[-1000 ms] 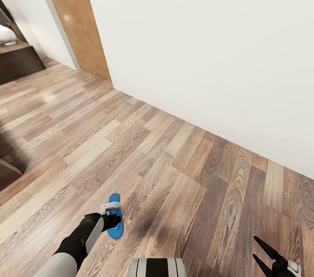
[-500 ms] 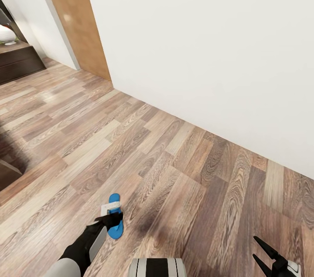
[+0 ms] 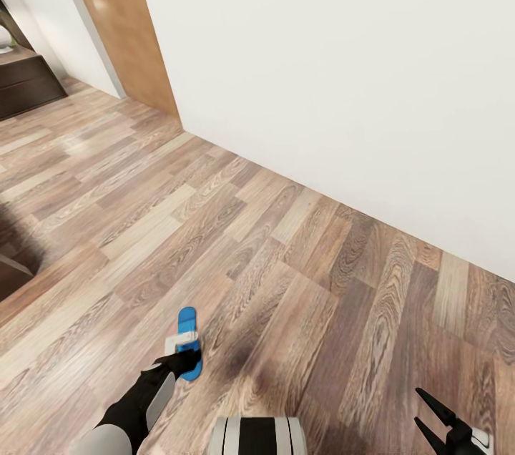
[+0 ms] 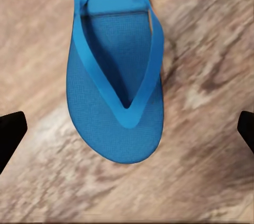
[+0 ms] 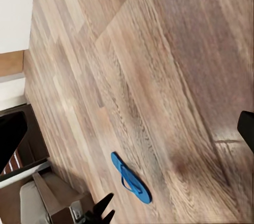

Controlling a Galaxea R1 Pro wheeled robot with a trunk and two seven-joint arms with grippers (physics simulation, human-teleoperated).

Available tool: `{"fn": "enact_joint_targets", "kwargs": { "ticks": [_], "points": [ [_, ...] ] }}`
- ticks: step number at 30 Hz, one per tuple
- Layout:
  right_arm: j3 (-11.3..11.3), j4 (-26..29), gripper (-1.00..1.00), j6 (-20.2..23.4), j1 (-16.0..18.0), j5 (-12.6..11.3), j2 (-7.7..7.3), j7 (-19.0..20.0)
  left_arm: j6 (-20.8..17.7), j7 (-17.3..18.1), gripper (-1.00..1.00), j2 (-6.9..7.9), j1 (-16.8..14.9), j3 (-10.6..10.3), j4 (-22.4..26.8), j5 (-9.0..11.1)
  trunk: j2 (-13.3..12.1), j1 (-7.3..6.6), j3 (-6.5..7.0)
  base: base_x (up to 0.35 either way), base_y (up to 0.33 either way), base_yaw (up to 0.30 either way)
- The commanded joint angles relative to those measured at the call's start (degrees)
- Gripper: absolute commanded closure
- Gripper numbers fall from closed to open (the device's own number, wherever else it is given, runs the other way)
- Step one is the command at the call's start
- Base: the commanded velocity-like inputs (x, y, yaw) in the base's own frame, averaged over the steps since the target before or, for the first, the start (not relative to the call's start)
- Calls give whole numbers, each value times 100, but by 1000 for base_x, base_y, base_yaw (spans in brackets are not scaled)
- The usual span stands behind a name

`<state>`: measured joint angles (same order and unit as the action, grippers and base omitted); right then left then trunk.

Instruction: In the bedroom, move the book from the bed onto either nightstand, and place the two sandals side by side next to the bed.

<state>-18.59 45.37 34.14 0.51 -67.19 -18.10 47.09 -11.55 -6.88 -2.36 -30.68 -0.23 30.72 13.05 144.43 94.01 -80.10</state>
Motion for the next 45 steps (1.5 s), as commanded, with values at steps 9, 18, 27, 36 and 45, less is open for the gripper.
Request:
{"fn": "enact_joint_targets", "kwargs": {
  "ticks": [9,18,27,36,45],
  "points": [
    [-4,-2,-100,40,2,-31,0,1,-31,-33,-100,-1,0,-5,21,55,6,6,-71,0,0,0],
    [-4,-2,-100,40,2,-31,0,1,-39,-33,-100,6,0,4,30,49,6,6,-71,133,0,0],
    [-4,-2,-100,40,2,-33,0,1,-32,-33,-100,16,0,13,32,48,6,6,-71,70,0,0],
    [-4,-2,-100,40,2,-31,0,1,-32,-39,-100,17,0,16,38,49,6,6,-71,89,0,0],
    [-4,-2,-100,40,2,-31,0,1,-40,-42,-100,17,0,23,42,56,7,9,-93,2,0,0]
  ]
}}
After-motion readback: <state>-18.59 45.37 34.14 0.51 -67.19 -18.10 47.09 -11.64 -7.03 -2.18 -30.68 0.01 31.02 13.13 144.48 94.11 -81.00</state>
